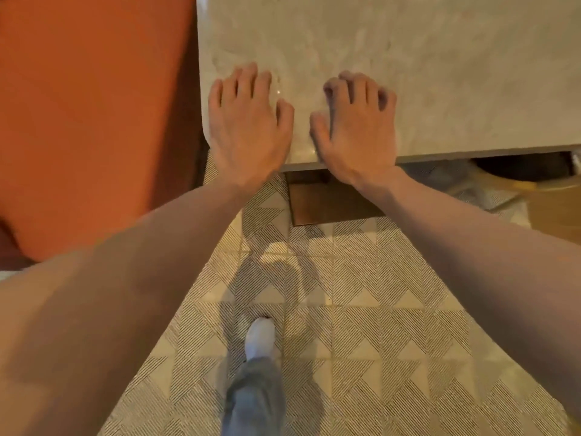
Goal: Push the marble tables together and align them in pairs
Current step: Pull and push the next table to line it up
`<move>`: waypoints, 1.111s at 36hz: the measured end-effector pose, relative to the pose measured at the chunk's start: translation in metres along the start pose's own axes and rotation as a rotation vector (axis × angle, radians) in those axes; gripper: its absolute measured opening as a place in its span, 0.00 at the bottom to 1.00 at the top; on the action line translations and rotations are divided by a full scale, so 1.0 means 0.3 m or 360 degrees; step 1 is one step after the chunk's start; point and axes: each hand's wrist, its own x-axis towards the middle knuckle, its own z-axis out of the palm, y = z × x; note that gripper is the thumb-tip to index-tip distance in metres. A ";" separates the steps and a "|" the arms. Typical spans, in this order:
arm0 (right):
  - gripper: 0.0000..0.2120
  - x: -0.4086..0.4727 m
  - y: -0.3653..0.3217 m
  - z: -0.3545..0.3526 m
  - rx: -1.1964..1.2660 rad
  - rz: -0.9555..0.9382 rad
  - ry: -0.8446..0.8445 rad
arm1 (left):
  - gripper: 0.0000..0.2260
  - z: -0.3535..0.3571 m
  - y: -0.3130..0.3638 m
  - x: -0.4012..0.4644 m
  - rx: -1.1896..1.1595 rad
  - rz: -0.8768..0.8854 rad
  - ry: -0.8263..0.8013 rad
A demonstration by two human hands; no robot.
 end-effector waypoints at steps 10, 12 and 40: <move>0.24 0.029 -0.010 0.025 -0.0103 0.0001 0.0091 | 0.23 0.024 -0.015 0.027 0.0000 0.0035 0.0061; 0.25 0.038 -0.020 0.026 -0.0111 0.0015 0.0075 | 0.22 0.029 -0.026 0.039 -0.0021 0.0004 0.0061; 0.27 0.243 -0.152 0.116 -0.0097 0.0131 0.0152 | 0.20 0.038 -0.192 0.271 -0.0178 -0.0090 -0.0008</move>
